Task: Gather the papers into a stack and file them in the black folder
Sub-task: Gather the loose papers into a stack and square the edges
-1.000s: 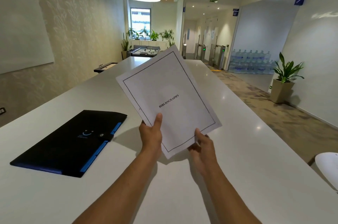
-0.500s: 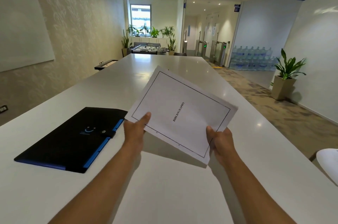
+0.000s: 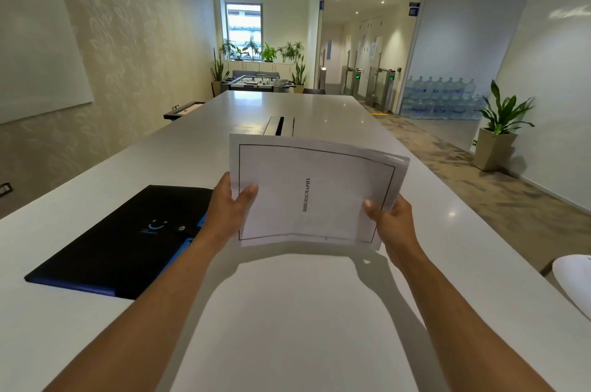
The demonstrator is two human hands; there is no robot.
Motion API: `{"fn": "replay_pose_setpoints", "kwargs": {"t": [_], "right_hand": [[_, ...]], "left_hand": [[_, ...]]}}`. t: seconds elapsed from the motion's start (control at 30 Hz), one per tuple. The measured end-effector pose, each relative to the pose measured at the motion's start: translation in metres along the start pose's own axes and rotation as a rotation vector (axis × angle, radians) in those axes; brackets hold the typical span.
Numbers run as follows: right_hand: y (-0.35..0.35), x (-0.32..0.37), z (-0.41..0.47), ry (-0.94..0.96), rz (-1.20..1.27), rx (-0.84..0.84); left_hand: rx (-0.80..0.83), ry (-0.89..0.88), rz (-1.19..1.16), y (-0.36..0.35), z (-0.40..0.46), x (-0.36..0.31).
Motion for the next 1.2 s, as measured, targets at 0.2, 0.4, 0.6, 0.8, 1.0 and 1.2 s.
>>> {"fn": "replay_pose_setpoints", "kwargs": {"t": [0.2,0.4,0.6,0.8,1.0,1.2], "right_hand": [[-0.005,-0.009,-0.009,-0.029,0.027,0.02],[-0.007,-0.03,-0.015,-0.103,0.045,0.006],[-0.008,-0.024,-0.018,-0.065,0.016,-0.022],[0.005,-0.016,-0.01,-0.074,0.102,-0.131],[0.007,-0.033,-0.013,-0.201,0.344,-0.275],[-0.032,-0.055,-0.025,-0.322,0.553,-0.264]], "left_hand": [[-0.098,0.03,0.045,0.0,-0.015,0.024],[-0.08,0.062,0.034,-0.01,-0.029,0.041],[-0.1,0.051,0.071,-0.012,-0.024,0.035],[-0.025,0.004,0.009,-0.002,-0.004,0.007],[0.101,0.065,-0.203,-0.002,0.0,-0.007],[0.054,0.127,-0.452,-0.048,-0.016,0.006]]}}
Point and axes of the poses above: each hand's wrist, its own z-axis towards the middle knuckle, its own y-axis out of the back of the hand, x = y × z, the point moved 7 cm from there along z, towards the middle knuckle, and after that the axes turned 3 degrees about x, right-handed, at the moved point
